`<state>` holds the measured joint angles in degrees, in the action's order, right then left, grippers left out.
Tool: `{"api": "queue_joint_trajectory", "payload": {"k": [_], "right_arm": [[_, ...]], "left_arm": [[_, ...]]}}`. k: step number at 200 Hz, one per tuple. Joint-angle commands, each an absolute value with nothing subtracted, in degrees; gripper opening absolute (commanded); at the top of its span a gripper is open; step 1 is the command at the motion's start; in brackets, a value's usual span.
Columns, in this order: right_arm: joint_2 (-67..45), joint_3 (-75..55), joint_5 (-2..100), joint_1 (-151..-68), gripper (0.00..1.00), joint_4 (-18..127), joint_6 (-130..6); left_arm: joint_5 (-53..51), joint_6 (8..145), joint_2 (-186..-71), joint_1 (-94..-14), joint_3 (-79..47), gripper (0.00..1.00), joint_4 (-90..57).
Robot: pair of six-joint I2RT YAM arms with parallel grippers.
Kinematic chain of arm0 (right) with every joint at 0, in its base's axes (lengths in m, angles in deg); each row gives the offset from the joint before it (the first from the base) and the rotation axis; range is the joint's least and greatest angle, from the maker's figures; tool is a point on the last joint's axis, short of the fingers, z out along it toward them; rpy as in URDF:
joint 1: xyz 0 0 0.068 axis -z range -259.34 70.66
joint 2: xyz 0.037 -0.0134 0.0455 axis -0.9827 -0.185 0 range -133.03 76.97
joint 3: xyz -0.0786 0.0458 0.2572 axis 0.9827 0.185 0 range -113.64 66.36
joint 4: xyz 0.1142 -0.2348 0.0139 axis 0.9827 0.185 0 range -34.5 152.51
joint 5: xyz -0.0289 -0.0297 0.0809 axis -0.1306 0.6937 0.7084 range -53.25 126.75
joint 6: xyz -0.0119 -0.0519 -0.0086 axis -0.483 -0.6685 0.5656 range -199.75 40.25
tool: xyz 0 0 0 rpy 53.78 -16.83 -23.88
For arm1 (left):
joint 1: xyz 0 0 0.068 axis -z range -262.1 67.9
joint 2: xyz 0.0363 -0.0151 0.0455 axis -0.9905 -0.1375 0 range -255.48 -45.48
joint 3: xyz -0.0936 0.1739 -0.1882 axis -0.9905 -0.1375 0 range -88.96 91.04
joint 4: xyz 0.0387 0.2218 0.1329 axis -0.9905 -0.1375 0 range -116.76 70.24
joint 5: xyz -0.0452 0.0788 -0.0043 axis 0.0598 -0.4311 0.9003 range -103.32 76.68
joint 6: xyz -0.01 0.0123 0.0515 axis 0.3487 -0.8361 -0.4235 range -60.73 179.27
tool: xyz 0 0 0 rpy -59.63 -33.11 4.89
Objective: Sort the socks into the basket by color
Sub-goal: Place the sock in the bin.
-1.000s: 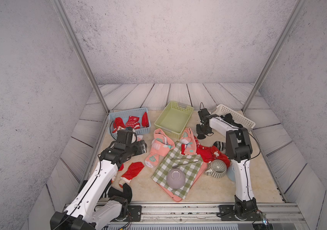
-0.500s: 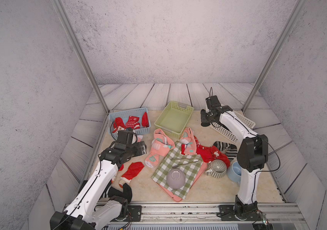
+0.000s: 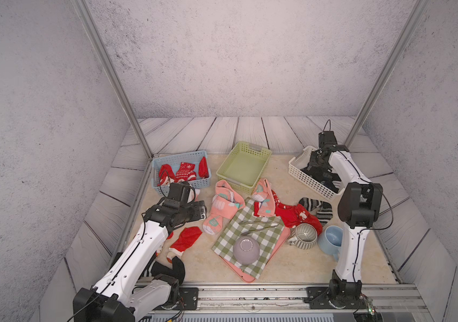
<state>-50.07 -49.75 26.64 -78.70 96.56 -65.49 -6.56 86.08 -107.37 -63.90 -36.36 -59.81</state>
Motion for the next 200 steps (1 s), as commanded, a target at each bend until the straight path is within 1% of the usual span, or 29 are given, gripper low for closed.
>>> {"api": "queue_joint_trajectory", "payload": {"k": [1, 11, 19, 27, 35, 48, 58, 63, 77, 123, 148, 173, 200], "right_arm": [[-52.2, -52.0, 24.7, -77.9, 0.02, 98.3, -66.1], [-53.4, -52.3, 24.7, -77.1, 0.05, 98.4, -65.9], [-54.4, -52.8, 24.7, -76.7, 0.09, 99.1, -65.9], [-55.4, -53.3, 24.9, -76.5, 0.16, 99.6, -65.9], [-56.0, -53.5, 25.1, -76.4, 0.25, 100.0, -65.9], [-56.5, -53.7, 25.8, -76.4, 0.47, 100.6, -65.8], [-56.5, -53.6, 26.7, -76.4, 0.69, 101.0, -65.3], [-56.3, -53.4, 27.2, -76.4, 0.79, 101.0, -65.2], [-54.9, -52.8, 27.9, -76.4, 1.00, 101.0, -64.6], [-46.5, -50.6, 31.2, -76.5, 0.99, 99.7, -63.7], [-41.8, -49.0, 33.8, -77.0, 0.99, 98.9, -63.3], [-38.1, -47.5, 35.9, -78.8, 0.99, 99.5, -63.3], [-32.6, -41.7, 38.0, -81.5, 0.99, 96.6, -62.1]], "left_arm": [[-7.1, 86.0, -108.7, -63.2, -37.0, 0.77, -62.6], [-7.7, 86.9, -109.4, -63.0, -37.3, 0.76, -63.3], [-8.0, 87.6, -110.2, -63.0, -37.2, 0.77, -64.2], [-8.0, 88.3, -111.0, -62.9, -36.9, 0.77, -65.0], [-8.4, 89.1, -111.8, -62.7, -36.6, 0.77, -65.9], [-8.5, 90.5, -113.3, -62.7, -36.4, 0.77, -66.2], [-8.8, 91.8, -114.5, -62.7, -36.6, 0.76, -66.3], [-8.8, 92.5, -115.0, -62.7, -36.7, 0.77, -66.3], [-9.7, 94.4, -116.2, -62.7, -37.5, 0.77, -66.6], [-11.3, 100.8, -116.9, -62.7, -42.8, 0.77, -63.6], [-13.3, 103.0, -117.4, -62.7, -44.3, 0.77, -64.4], [-16.0, 106.0, -118.2, -62.7, -45.8, 0.78, -65.6], [-17.6, 106.4, -121.1, -62.7, -46.1, 0.78, -63.9]]}}
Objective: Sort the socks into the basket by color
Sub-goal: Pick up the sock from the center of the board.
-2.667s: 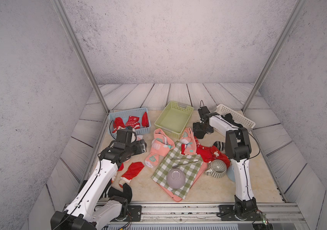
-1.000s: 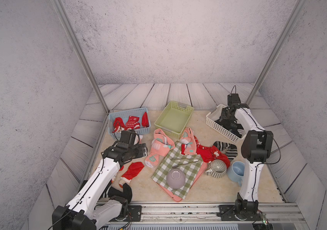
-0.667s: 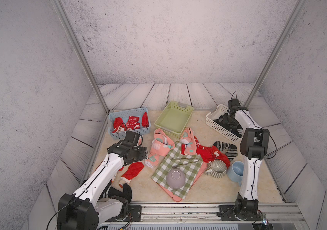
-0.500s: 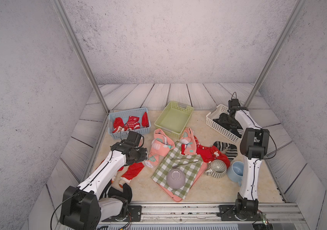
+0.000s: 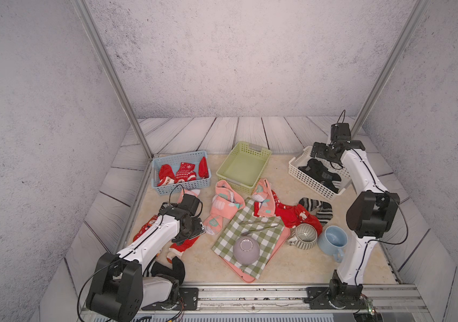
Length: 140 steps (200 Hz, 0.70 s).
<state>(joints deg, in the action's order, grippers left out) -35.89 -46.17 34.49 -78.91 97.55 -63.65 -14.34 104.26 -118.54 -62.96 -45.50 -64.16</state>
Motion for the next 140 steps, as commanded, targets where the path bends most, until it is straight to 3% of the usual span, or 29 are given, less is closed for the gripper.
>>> {"api": "queue_joint_trajectory", "payload": {"k": [1, 57, 81, 101, 140], "right_arm": [[-32.4, -41.6, 38.1, -81.6, 0.99, 96.5, -62.0], [-25.5, -35.5, 42.2, -87.2, 0.99, 94.0, -60.9], [-23.9, -34.5, 43.2, -88.6, 0.99, 93.5, -60.7], [-22.9, -34.1, 42.9, -89.4, 0.99, 93.1, -60.4], [-21.7, -34.0, 42.7, -90.2, 0.99, 92.7, -59.8]], "left_arm": [[-17.6, 106.3, -121.2, -62.7, -46.0, 0.78, -63.8], [-18.8, 105.5, -128.5, -63.3, -45.8, 0.79, -57.6], [-16.8, 104.9, -130.1, -63.3, -47.1, 0.74, -53.6], [-15.6, 104.9, -130.9, -63.3, -48.3, 0.65, -51.4], [-13.0, 105.0, -131.8, -63.7, -50.6, 0.30, -48.4]]}}
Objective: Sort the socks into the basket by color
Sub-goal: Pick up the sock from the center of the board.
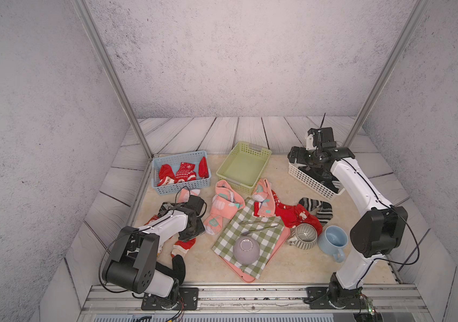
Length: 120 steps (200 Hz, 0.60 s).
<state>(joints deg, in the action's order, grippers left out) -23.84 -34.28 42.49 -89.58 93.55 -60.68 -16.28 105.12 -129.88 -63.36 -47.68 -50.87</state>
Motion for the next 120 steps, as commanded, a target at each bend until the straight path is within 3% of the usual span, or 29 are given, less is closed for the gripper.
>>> {"api": "queue_joint_trajectory", "payload": {"k": [1, 27, 84, 120], "right_arm": [[-21.7, -34.0, 42.8, -90.2, 0.99, 92.7, -59.7], [-21.5, -34.0, 42.8, -91.3, 0.99, 93.2, -59.8], [-19.7, -30.2, 42.3, -96.3, 0.99, 91.9, -58.5], [-17.3, -26.1, 41.8, -100.0, 0.99, 90.0, -57.5]], "left_arm": [[-12.9, 104.9, -131.7, -63.7, -50.6, 0.29, -48.5], [-12.9, 105.3, -128.5, -63.6, -50.9, 0.00, -49.8], [-17.1, 103.0, -108.5, -63.0, -43.4, 0.00, -59.7], [-21.8, 96.6, -109.1, -63.0, -29.4, 0.00, -63.0]]}}
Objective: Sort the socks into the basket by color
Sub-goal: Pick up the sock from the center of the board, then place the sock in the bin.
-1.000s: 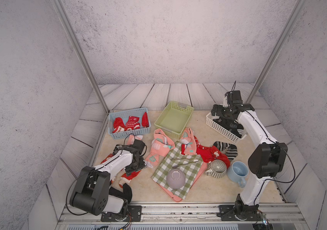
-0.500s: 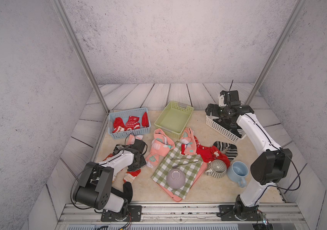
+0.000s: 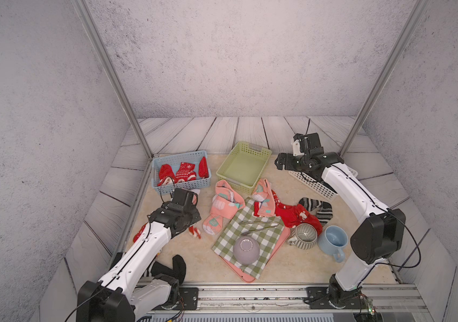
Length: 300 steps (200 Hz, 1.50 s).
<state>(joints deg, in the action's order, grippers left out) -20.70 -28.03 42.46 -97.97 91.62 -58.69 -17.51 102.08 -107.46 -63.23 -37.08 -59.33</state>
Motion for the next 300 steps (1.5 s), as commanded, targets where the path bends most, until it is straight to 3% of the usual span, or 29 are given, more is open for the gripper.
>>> {"api": "queue_joint_trajectory", "payload": {"k": [1, 84, 179, 218, 291, 300], "right_arm": [[-17.2, -26.0, 41.7, -100.1, 0.99, 89.9, -57.5], [-11.5, -17.2, 41.3, -104.6, 0.99, 86.8, -56.3], [-11.1, -12.8, 41.3, -106.1, 0.99, 88.0, -57.7], [-12.4, -12.7, 41.0, -106.1, 0.99, 88.6, -58.2], [-14.2, -12.5, 41.1, -106.1, 0.99, 88.7, -58.4], [-14.3, -12.6, 41.1, -106.1, 0.99, 88.7, -58.4]], "left_arm": [[-21.9, 96.4, -109.3, -63.0, -29.0, 0.00, -63.1], [-17.3, 83.1, -134.1, -71.7, 2.8, 0.00, -58.9], [-16.2, 72.7, -166.2, -81.7, 38.6, 0.00, -65.1], [-16.6, 72.7, -175.1, -84.2, 41.0, 0.00, -66.4], [-17.9, 73.6, -179.4, -85.5, 32.8, 0.00, -65.0], [-17.6, 73.7, -179.8, -85.5, 32.6, 0.05, -65.4]]}}
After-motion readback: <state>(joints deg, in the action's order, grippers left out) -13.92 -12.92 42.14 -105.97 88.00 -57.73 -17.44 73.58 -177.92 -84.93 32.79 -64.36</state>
